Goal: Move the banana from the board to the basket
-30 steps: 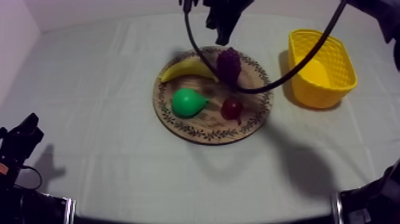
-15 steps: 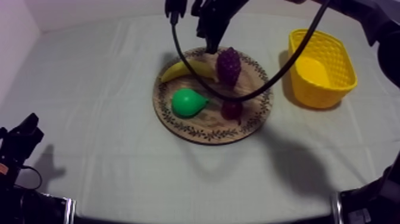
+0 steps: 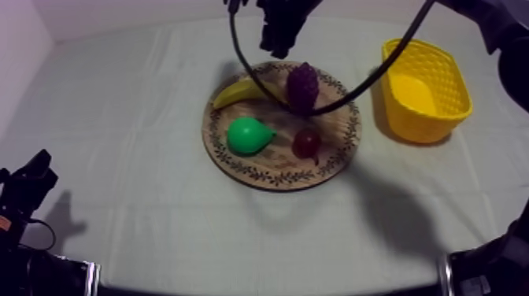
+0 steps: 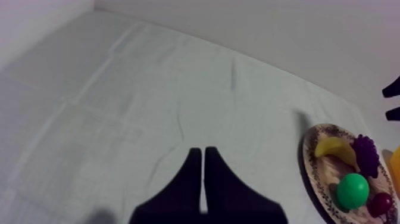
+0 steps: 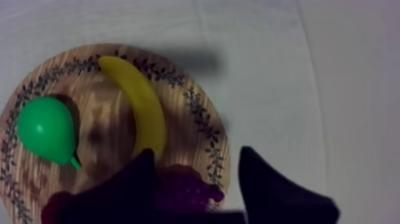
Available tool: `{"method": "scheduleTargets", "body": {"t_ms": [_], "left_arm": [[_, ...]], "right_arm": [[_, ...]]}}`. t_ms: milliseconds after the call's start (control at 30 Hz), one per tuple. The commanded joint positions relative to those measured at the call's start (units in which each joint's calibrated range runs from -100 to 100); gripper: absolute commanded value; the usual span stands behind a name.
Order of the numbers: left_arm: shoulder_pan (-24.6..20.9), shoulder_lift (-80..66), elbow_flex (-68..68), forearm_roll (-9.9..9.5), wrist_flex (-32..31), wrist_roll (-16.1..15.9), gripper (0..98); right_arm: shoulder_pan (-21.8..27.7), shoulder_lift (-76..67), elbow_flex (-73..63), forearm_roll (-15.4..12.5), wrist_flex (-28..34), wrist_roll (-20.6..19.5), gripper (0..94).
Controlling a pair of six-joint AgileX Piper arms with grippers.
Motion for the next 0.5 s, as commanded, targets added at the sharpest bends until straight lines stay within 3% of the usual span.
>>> {"method": "scheduleTargets", "body": {"t_ms": [0, 233, 467], "left_arm": [[0.0, 0.0, 0.0, -0.02, 0.0, 0.0, 0.1], [0.0, 0.0, 0.0, -0.02, 0.0, 0.0, 0.1], [0.0, 0.0, 0.0, -0.02, 0.0, 0.0, 0.1]], "right_arm": [[0.2, -0.4, 1.7, -1.1, -1.3, 2.3, 55.9], [1.2, -2.6, 9.5, -2.1, -8.1, 5.2, 59.1], [1.5, -3.5, 12.3, -1.8, -12.1, 4.8, 59.7]]}}
